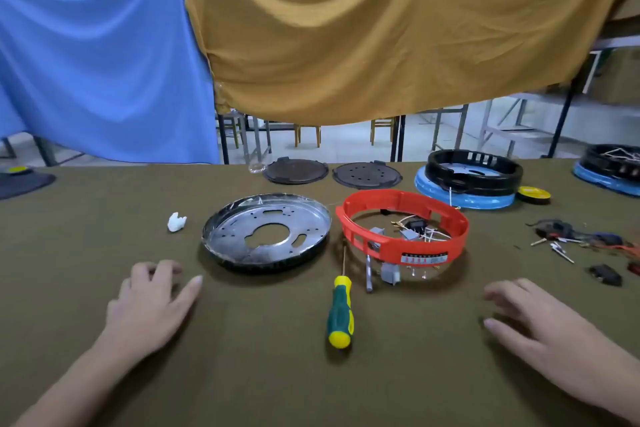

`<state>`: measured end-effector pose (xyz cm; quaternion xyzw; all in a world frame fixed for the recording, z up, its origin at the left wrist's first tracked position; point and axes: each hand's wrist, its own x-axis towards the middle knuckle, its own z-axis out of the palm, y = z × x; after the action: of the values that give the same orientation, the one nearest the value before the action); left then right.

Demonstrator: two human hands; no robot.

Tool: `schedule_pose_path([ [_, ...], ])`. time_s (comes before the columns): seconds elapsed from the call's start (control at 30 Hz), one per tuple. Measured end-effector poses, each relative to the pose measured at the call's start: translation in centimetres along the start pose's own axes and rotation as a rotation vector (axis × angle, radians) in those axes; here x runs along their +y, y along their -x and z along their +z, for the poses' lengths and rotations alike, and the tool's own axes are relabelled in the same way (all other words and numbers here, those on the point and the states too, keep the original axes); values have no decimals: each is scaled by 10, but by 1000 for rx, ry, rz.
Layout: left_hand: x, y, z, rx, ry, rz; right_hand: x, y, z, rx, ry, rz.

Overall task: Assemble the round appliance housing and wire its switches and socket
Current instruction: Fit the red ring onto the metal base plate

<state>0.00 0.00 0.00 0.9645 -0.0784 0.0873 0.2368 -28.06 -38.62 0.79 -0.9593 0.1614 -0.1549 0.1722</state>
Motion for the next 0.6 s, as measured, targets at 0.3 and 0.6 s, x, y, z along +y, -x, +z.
schedule_pose_path([
  [0.3,30,-63,47,-16,13,-45,-10,-67,42,205,65,63],
  [0.6,30,-51,38,-22,165,20,-41,-83,46,451,315,-266],
])
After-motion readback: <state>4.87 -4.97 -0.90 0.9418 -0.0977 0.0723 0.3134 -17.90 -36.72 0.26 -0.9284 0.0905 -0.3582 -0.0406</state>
